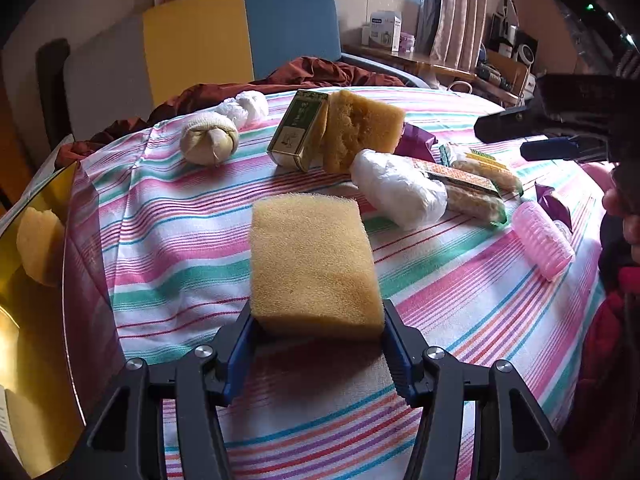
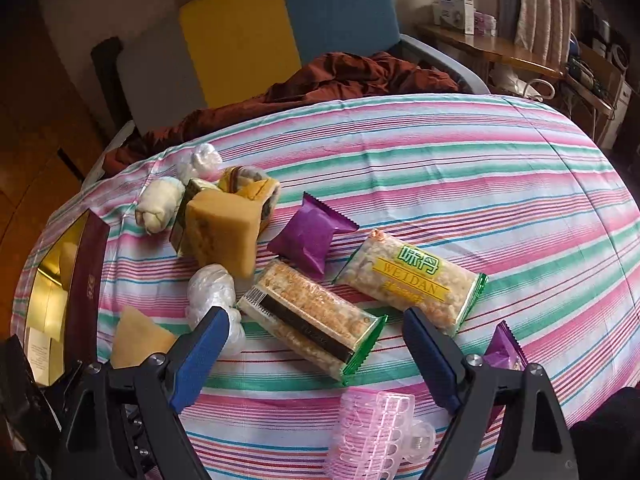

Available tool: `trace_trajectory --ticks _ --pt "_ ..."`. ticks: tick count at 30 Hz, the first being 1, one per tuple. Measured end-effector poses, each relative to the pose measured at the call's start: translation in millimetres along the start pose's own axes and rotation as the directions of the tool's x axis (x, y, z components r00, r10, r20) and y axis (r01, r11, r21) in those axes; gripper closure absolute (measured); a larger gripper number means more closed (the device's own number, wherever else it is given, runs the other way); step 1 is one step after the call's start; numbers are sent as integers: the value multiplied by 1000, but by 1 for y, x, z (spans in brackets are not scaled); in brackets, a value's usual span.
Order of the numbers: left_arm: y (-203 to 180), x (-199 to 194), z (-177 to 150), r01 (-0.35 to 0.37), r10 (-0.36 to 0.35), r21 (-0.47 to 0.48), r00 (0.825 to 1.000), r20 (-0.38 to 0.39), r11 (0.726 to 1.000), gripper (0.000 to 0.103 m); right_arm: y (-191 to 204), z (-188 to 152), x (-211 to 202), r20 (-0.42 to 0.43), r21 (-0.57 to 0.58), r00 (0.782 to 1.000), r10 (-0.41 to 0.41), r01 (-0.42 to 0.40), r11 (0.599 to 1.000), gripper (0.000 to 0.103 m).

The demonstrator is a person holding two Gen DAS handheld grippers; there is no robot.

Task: Organize objects
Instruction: 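Carry the sponge toward the tray with the left gripper while the right grasps the white plastic bundle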

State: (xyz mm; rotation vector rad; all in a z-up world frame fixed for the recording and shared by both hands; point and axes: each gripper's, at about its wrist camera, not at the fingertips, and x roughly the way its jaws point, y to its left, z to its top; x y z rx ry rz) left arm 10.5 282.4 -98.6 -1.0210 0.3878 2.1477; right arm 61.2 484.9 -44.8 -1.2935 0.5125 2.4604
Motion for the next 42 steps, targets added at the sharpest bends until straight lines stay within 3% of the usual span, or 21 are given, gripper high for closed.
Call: trace_trajectory --ticks 10,19,20,22,24,27,30,33,37,42 --pt "2 1 0 24 -23 -19 1000 21 1000 43 41 -1 8 -17 -150 1000 25 -27 988 26" --pt "4 0 -2 35 -34 -31 999 33 999 42 77 8 48 -89 -260 995 34 -56 964 40" --pt "4 0 -2 36 -35 -34 999 35 999 42 79 8 54 -100 -277 995 23 -50 960 44" --pt "4 0 -2 36 -34 -36 999 39 999 41 83 6 65 -122 -305 993 0 -38 951 62" --pt "3 0 -3 34 -32 -35 999 42 999 41 88 3 66 -120 -348 993 2 -44 937 70" --pt "3 0 -3 40 -39 -37 998 42 999 39 93 -1 64 -145 -375 989 25 -78 924 72" --pt "0 1 0 50 -50 -14 999 20 999 30 88 -3 61 -197 -357 978 73 -141 923 72" --pt "-2 1 5 49 -49 -21 999 -18 999 24 75 -4 60 -217 -331 975 48 -119 936 72" --pt "4 0 9 65 -68 -71 997 -33 995 24 63 -3 60 -236 -297 971 46 -117 948 72" --pt "8 1 13 24 -28 -84 998 -51 996 24 67 -3 61 -246 -325 969 34 -115 939 72"
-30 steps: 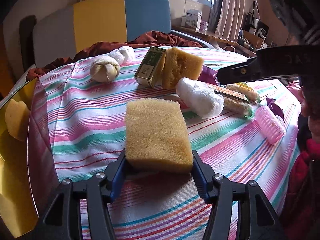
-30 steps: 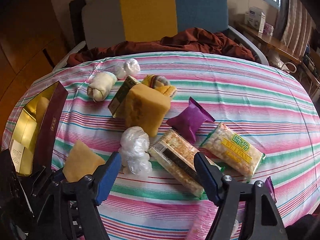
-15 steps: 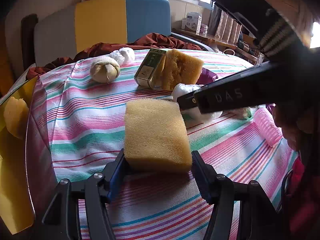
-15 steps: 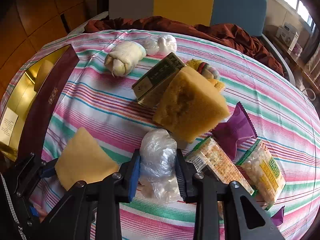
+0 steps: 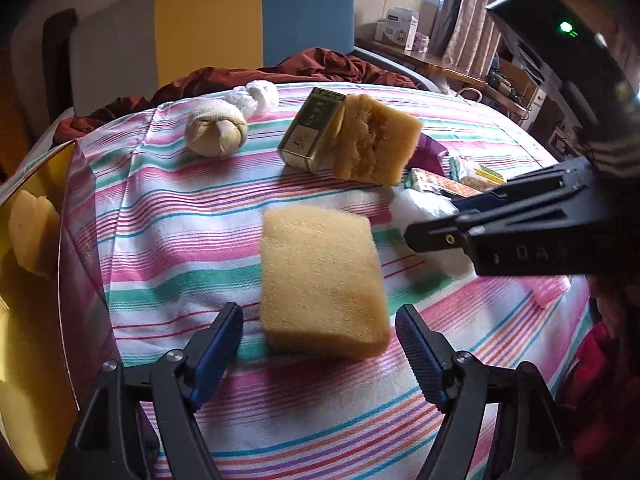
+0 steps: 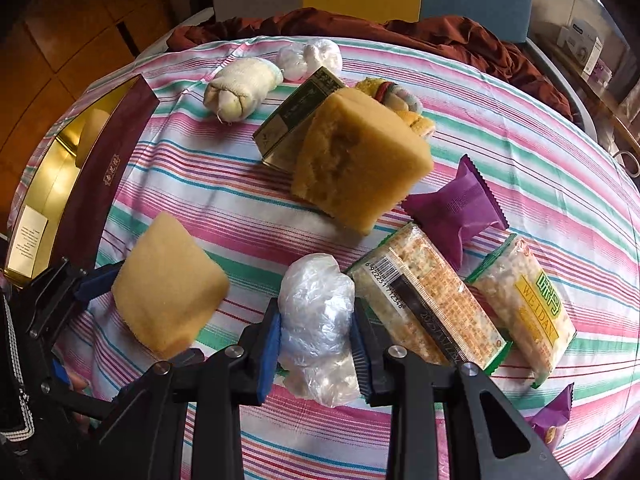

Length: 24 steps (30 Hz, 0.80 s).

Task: Organize objects
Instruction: 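Carry the sponge toward the tray with the left gripper while the right grasps the white plastic bundle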

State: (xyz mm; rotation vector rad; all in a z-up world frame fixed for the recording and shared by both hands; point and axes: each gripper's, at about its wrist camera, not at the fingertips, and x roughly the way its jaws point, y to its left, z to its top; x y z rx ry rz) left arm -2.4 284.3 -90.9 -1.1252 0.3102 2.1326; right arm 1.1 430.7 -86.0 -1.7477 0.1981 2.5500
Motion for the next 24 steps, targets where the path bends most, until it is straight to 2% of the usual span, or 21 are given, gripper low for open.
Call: trace_trajectory --ticks 2,5,6,7,13,19,24 --pt "2 1 3 -10 10 -10 1000 -6 1000 25 3 2 3 0 1 1000 1 -1 1000 72" --pt "3 4 8 -19 19 -10 1000 -13 1000 35 3 3 4 -1 -2 1000 -2 2 1000 72" --pt "3 4 9 -11 11 -7 1000 -14 1000 40 4 4 5 -2 -4 1000 -3 3 1000 72" --pt "3 4 9 1 -1 -7 1000 -14 1000 50 3 3 6 -4 -5 1000 -3 3 1000 72" --pt "3 -17 10 18 -18 -18 1000 18 1000 50 11 0 10 -8 -46 1000 -24 24 999 72" --pt "10 -68 17 15 -11 -35 993 114 999 49 19 -1 12 2 -82 999 -47 47 996 72" --pt "40 -113 17 -2 18 -80 980 201 997 48 21 -1 12 10 -89 998 -63 63 994 72"
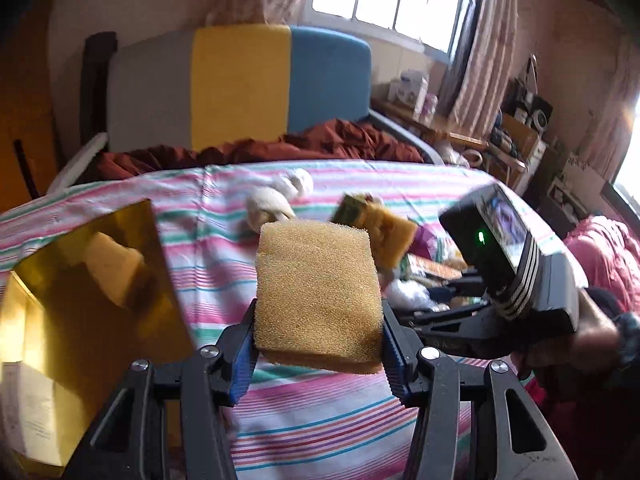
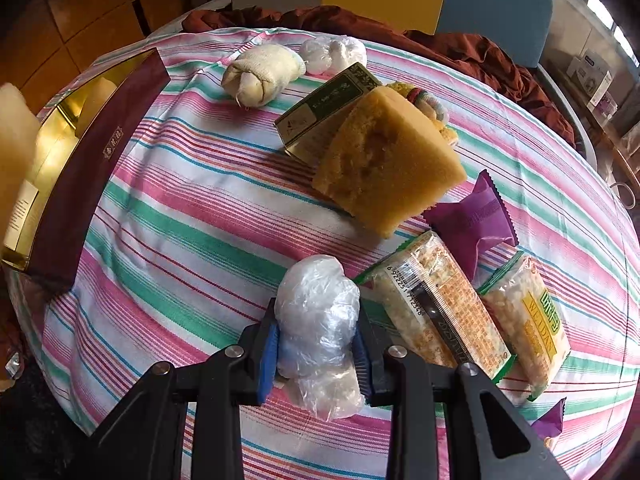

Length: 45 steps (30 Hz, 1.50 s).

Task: Organize objects
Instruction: 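Carry the sponge toward the tray with the left gripper while the right grasps the white plastic bundle, then lower the sponge into the gold tray and open the left gripper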

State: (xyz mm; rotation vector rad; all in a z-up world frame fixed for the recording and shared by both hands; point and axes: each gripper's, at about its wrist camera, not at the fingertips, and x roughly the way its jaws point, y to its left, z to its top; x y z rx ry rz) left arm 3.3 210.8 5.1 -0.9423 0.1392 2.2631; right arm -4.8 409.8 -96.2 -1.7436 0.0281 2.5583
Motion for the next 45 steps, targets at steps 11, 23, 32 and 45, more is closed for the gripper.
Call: trace_trajectory --ticks 11,23,32,45 --pt "153 -29 12 -283 285 -165 958 -10 945 48 2 3 4 7 -11 999 -36 36 999 72" --pt "290 3 3 -518 478 -276 855 -201 810 48 -1 5 8 10 -12 999 -49 49 999 72" --pt "285 -21 -1 -543 523 -282 839 -148 791 23 -4 8 12 11 -11 998 -57 57 998 72" --pt "208 -76 -9 -422 442 -266 897 17 867 17 34 5 -9 59 33 998 2 -4 999 72"
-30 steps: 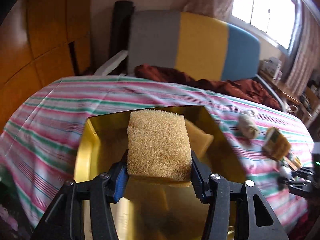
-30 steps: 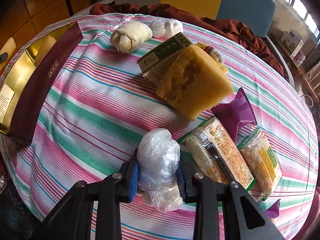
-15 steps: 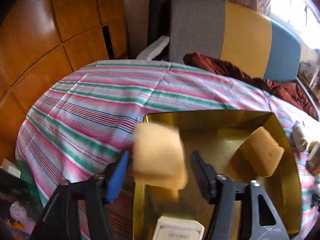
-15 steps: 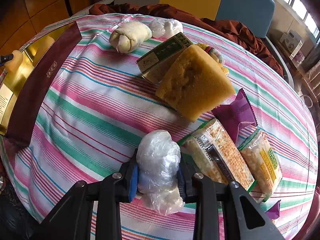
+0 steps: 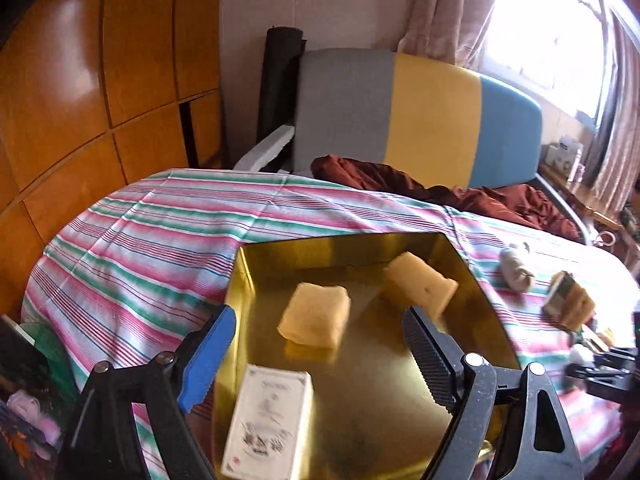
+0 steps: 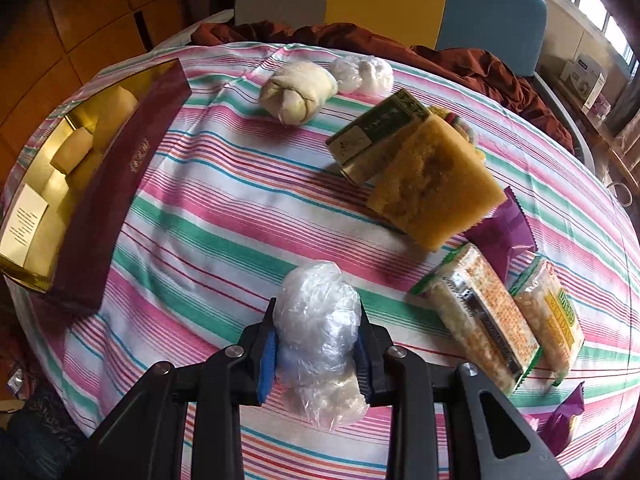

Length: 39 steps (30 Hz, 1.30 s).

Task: Organize objects
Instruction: 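Lower the sponge into the gold tray and open the left gripper, then carry the white plastic bundle into the tray and open the right gripper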

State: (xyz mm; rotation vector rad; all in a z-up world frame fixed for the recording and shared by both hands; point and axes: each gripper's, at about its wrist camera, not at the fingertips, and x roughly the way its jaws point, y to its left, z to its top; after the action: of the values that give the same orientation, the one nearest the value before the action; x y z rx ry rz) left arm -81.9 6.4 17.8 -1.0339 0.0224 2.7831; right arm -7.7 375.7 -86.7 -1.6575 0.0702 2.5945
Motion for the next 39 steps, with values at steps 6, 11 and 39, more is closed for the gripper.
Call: trace_trajectory --ticks 6,11,39 --pt "0 -13 -14 22 -22 -8 1000 -4 1000 17 34 16 -31 98 21 989 111 -114 993 72" --pt "13 -22 -24 16 -16 -42 1000 2 999 17 94 29 -69 162 -50 963 217 -212 976 72" --pt "105 -40 -55 -86 84 -250 996 -17 964 17 278 46 -11 -60 -249 877 477 -476 843 29"
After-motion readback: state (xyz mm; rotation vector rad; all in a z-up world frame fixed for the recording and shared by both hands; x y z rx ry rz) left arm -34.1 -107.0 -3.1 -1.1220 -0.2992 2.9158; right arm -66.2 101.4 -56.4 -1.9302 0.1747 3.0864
